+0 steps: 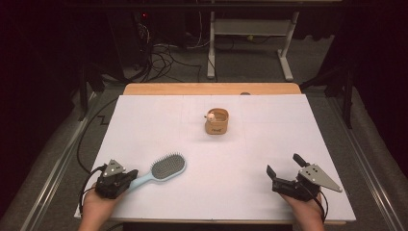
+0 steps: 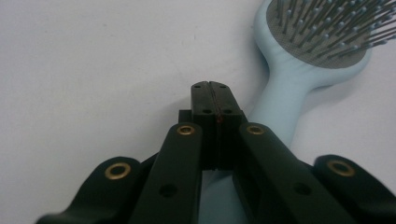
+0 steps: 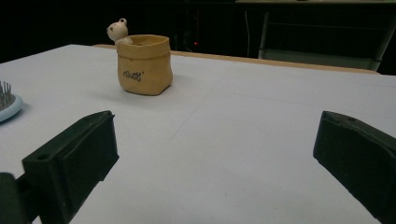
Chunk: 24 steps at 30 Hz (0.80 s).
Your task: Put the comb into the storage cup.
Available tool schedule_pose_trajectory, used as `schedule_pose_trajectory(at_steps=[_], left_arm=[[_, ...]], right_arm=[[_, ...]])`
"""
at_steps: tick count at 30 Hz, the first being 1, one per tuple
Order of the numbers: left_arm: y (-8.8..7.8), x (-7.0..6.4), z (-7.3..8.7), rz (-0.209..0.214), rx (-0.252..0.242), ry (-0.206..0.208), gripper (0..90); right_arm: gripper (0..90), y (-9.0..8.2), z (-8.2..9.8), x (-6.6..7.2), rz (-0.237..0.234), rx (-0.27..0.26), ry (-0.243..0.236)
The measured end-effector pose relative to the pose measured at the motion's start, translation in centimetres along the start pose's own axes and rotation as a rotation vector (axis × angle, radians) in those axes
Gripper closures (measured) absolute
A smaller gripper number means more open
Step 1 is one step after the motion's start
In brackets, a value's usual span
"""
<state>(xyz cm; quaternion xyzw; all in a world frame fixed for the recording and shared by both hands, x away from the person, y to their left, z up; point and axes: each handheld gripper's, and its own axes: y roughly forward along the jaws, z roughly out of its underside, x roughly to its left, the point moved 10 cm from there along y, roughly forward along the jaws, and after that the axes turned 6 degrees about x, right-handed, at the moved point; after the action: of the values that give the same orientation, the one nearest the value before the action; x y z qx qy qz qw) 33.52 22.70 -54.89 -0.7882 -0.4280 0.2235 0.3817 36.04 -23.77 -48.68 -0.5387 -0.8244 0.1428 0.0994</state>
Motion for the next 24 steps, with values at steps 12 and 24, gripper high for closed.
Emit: schedule_pose_trajectory(at_steps=[12,24], left_arm=[[-0.4,-1.0,0.2,0.031,0.022,0.02,90.0],[-0.5,-2.3,0.2,0.05,0.05,0.072,90.0]], right_arm=[[0.5,-0.2,0.0,-0.2,0.001,-0.004,0.005],[0.6,-0.2,0.0,-0.2,0.002,-0.002,0.008]])
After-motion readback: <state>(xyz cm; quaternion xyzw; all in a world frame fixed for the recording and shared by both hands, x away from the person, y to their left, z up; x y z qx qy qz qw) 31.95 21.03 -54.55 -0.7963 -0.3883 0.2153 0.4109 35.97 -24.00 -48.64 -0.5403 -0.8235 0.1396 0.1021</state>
